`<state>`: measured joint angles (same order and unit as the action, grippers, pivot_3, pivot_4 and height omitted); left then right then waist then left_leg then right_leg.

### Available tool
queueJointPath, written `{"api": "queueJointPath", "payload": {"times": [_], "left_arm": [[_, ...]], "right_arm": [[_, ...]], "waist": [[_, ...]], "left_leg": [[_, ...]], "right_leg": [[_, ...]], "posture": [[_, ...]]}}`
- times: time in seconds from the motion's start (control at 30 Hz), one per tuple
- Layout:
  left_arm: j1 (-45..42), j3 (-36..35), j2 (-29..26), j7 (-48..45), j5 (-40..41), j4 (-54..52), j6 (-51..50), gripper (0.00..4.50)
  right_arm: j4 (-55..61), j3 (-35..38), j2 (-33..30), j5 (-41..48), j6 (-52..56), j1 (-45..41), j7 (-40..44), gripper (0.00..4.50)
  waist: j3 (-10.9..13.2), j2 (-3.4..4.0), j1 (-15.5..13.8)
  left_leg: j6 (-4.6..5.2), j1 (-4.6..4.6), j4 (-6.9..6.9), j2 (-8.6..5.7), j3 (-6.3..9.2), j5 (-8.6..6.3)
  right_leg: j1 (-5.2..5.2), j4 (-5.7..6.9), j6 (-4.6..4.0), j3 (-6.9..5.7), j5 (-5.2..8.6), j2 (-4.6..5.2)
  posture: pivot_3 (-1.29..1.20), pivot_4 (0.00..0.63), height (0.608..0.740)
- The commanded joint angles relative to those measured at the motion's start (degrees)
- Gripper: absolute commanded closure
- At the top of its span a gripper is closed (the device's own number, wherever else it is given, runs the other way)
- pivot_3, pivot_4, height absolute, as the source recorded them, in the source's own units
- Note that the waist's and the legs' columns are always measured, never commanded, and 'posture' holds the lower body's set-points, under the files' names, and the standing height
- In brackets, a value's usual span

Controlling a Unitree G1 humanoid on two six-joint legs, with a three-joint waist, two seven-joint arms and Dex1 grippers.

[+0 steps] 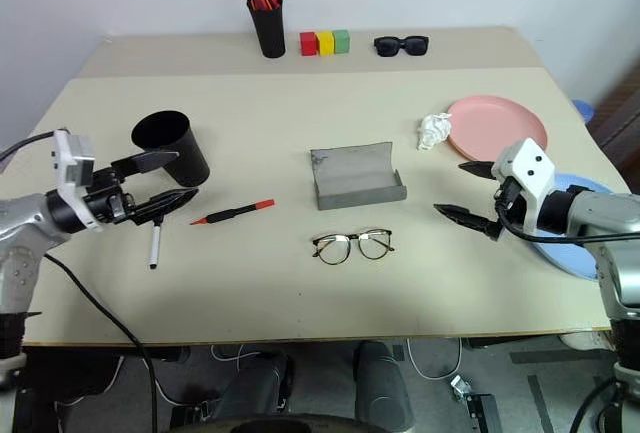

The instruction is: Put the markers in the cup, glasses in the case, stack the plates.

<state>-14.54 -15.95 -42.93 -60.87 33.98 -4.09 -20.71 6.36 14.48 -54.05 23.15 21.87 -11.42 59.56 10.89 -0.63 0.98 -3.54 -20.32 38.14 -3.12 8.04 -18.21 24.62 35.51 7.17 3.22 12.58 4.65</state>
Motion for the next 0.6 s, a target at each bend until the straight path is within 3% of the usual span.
{"api": "queueJointPath", "payload": {"times": [0.03, 0.33, 0.6], "left_arm": [[-1.2, 0.27, 0.11, 1.44, -2.11, -1.07, 2.76, 0.0], [-5.74, 1.08, -2.28, -6.36, -0.8, 6.95, 2.97, 0.0], [-8.12, 0.1, -2.38, -6.73, -1.09, 9.87, 4.12, 0.0]], "right_arm": [[2.92, 2.32, -0.12, 1.45, 0.7, -0.03, -0.97, 0.12], [10.61, 6.39, 0.0, 3.57, 5.15, 5.13, -4.31, 0.12], [13.7, 5.83, 2.15, 4.38, 5.52, 4.78, -7.6, 0.12]], "waist": [[0.0, 0.0, -0.04], [0.0, 0.0, -0.19], [0.0, 0.0, 0.0]], "left_leg": [[0.0, 0.0, 0.0, 0.0, 0.0, 0.0], [0.0, -0.01, 0.01, -0.01, 0.0, 0.0], [0.0, 0.0, 0.0, 0.0, 0.0, 0.0]], "right_leg": [[0.0, 0.0, 0.0, 0.0, 0.0, 0.0], [0.0, 0.0, 0.0, 0.0, 0.0, 0.0], [0.0, 0.0, 0.01, 0.0, 0.0, -0.01]], "posture": [[0.0, 0.15, 0.74], [0.0, 0.15, 0.74], [0.0, 0.15, 0.74]]}}
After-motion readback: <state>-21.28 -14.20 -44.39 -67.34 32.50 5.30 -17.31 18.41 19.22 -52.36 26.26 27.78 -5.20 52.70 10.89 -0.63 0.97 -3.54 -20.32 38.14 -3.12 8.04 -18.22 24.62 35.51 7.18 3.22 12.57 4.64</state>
